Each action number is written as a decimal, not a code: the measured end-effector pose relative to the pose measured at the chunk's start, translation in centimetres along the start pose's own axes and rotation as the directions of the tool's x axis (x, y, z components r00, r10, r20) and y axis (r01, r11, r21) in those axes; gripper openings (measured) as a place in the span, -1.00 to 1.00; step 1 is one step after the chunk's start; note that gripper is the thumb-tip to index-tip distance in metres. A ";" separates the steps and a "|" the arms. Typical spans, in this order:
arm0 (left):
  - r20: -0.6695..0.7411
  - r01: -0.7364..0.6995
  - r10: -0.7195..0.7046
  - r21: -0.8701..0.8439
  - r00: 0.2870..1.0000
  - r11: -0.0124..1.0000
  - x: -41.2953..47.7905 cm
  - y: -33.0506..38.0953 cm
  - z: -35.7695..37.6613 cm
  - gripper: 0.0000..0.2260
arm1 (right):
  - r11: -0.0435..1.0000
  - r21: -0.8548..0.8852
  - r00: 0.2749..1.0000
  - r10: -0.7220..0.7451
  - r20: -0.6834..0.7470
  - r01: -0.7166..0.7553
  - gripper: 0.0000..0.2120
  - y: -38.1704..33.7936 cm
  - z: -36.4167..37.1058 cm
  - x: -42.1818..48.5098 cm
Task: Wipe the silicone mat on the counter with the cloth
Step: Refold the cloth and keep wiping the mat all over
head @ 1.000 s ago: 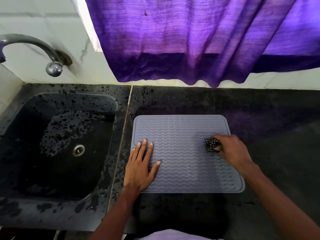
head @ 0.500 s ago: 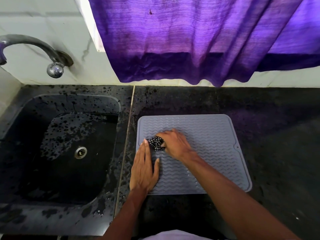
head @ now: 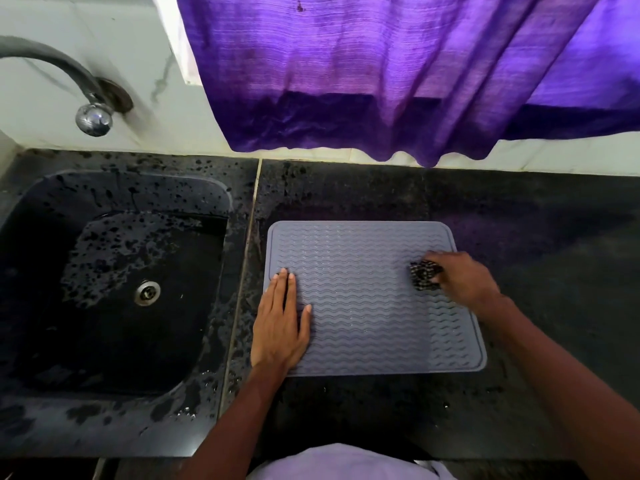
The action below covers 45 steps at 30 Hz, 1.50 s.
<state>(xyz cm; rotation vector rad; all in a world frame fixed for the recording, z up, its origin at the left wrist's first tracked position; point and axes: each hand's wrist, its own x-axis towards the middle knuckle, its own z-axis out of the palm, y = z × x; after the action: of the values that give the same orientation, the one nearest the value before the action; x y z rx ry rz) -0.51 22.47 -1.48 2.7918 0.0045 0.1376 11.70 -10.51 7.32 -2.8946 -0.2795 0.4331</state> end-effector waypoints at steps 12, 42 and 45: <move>0.009 0.032 -0.032 -0.005 0.999 0.999 -0.2 0.3 -0.4 -0.37 | 0.969 0.172 0.984 -0.178 -0.009 0.177 -0.71 -9.3 0.1 2.8; -0.005 0.002 -0.002 0.020 1.000 1.000 0.0 0.0 0.1 -0.39 | 0.994 -0.055 0.996 0.088 -0.031 -0.090 -0.67 1.0 -2.0 0.4; 0.000 0.009 -0.009 0.015 1.000 1.000 0.0 0.0 0.0 -0.39 | 0.997 0.077 0.998 0.009 -0.058 -0.004 -0.67 -1.7 -2.4 1.6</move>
<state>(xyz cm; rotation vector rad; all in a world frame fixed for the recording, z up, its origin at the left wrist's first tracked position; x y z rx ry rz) -0.52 22.47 -1.47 2.8069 0.0182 0.1354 13.67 -8.94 9.53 -2.8281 -0.2390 0.3515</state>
